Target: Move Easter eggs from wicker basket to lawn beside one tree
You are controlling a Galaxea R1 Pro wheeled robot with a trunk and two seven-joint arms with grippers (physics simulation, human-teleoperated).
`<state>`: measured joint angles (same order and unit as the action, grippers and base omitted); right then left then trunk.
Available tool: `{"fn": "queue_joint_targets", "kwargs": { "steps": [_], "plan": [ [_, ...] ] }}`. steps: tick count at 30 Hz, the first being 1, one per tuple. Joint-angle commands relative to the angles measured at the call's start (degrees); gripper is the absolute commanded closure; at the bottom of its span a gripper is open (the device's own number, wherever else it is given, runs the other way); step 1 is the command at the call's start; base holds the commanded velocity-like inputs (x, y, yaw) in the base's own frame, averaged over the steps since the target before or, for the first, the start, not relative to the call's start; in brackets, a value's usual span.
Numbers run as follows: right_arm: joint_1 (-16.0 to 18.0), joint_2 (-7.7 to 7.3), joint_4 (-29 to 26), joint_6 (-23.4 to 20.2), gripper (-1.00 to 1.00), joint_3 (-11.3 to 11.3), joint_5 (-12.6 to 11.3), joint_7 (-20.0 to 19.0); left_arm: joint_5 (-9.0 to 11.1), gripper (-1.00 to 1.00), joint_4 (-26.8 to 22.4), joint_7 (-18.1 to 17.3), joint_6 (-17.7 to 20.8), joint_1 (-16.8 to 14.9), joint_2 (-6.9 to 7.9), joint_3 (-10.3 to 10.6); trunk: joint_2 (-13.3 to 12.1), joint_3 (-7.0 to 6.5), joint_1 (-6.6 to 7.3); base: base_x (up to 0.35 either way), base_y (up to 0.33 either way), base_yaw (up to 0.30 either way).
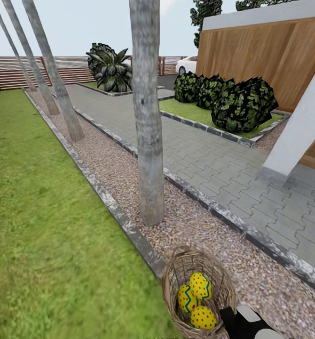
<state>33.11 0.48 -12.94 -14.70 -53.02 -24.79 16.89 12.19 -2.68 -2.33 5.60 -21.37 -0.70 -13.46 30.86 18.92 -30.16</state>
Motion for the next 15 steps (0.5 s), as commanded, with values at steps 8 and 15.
{"fn": "queue_joint_targets", "kwargs": {
  "steps": [8, 15],
  "plan": [
    [0.0, 0.05, -0.2, -0.2, 1.0, 0.1, -0.7, 0.4, 0.5, -1.0, -0.1, -0.1, 0.4, 0.0, 0.0, -0.2, 0.1, 0.62, -0.02, 0.0, 0.0, -0.205],
    [-0.1, -0.3, -0.2, -0.2, 1.0, 0.1, -0.4, -7.2, 0.5, -1.0, -0.1, -0.1, 0.4, 0.0, 0.0, -0.2, 0.1, 1.09, -0.02, 0.0, 0.0, -0.208]
  ]
}}
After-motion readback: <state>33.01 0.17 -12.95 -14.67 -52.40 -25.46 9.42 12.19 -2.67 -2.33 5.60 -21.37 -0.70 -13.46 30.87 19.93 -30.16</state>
